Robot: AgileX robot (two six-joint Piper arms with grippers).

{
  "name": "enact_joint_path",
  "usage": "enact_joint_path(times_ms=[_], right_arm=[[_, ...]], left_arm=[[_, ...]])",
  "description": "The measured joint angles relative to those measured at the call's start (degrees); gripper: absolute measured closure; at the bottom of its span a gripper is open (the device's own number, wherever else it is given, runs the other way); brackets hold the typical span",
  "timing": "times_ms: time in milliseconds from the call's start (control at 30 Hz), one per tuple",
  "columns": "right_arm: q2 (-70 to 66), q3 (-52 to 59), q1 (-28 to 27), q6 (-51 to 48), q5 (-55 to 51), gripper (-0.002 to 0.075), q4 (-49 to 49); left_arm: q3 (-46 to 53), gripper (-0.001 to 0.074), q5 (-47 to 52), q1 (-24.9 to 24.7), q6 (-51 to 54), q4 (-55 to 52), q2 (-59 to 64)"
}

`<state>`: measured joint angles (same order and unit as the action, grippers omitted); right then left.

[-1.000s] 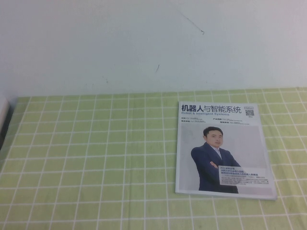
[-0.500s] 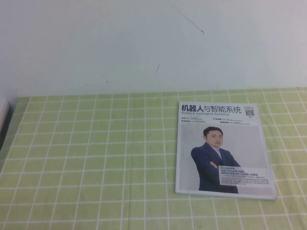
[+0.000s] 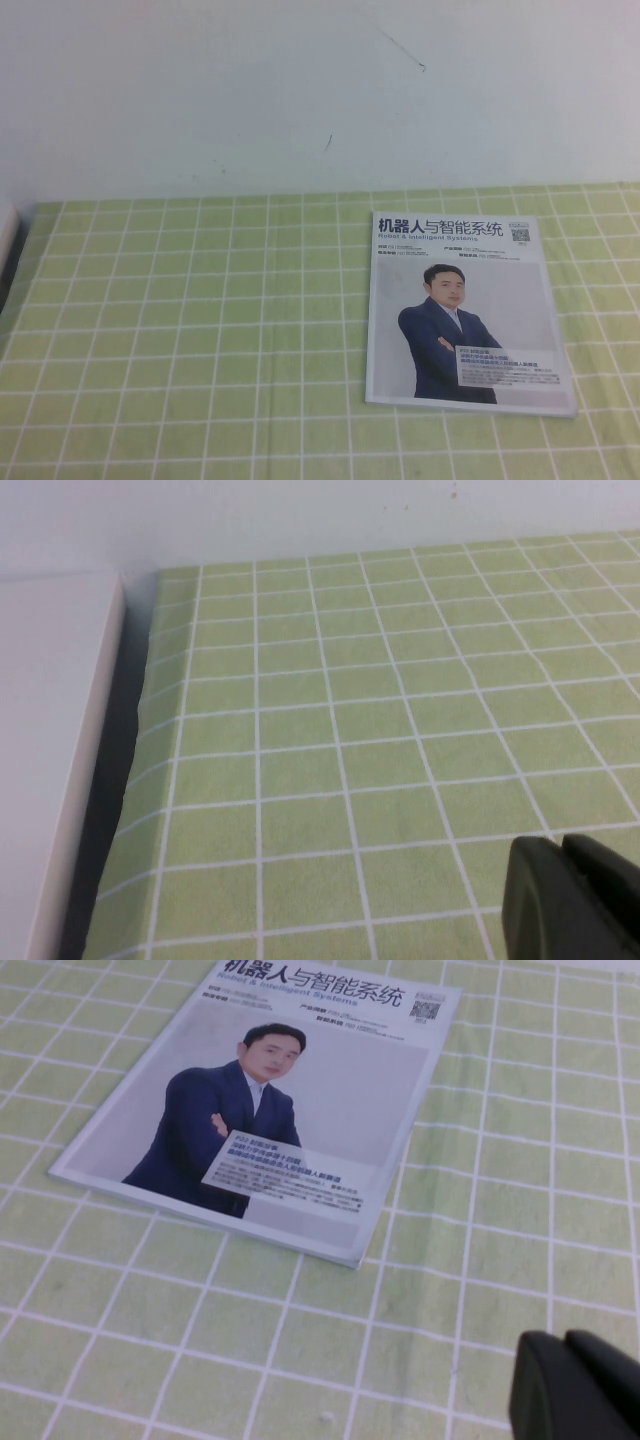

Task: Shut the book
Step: 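Close the open booklet and leave it lying on the table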

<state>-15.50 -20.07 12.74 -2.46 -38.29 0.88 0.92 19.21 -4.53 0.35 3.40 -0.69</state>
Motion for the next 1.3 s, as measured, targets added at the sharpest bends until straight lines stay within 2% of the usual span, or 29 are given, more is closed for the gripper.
enact_joint_path(times_ms=[1000, 1100, 1233, 1300], right_arm=[[0.7, 0.8, -0.3, -0.4, 1.0, 0.0729, -0.9], [3.8, 3.6, -3.8, -2.8, 3.5, 0.0729, -4.1], [11.3, 10.1, -11.5, -3.7, 8.9, 0.0729, -6.0], [14.5, 13.1, -13.1, -3.8, 11.3, 0.0729, -6.7]], left_arm=[[0.0, 0.0739, 0.0, -0.3, 0.2, 0.2, 0.0], [0.0, 0.0739, 0.0, -0.3, 0.2, 0.2, 0.0], [0.0, 0.0739, 0.0, -0.3, 0.2, 0.3, -0.1], [0.0, 0.0739, 0.0, -0.3, 0.2, 0.3, -0.1]])
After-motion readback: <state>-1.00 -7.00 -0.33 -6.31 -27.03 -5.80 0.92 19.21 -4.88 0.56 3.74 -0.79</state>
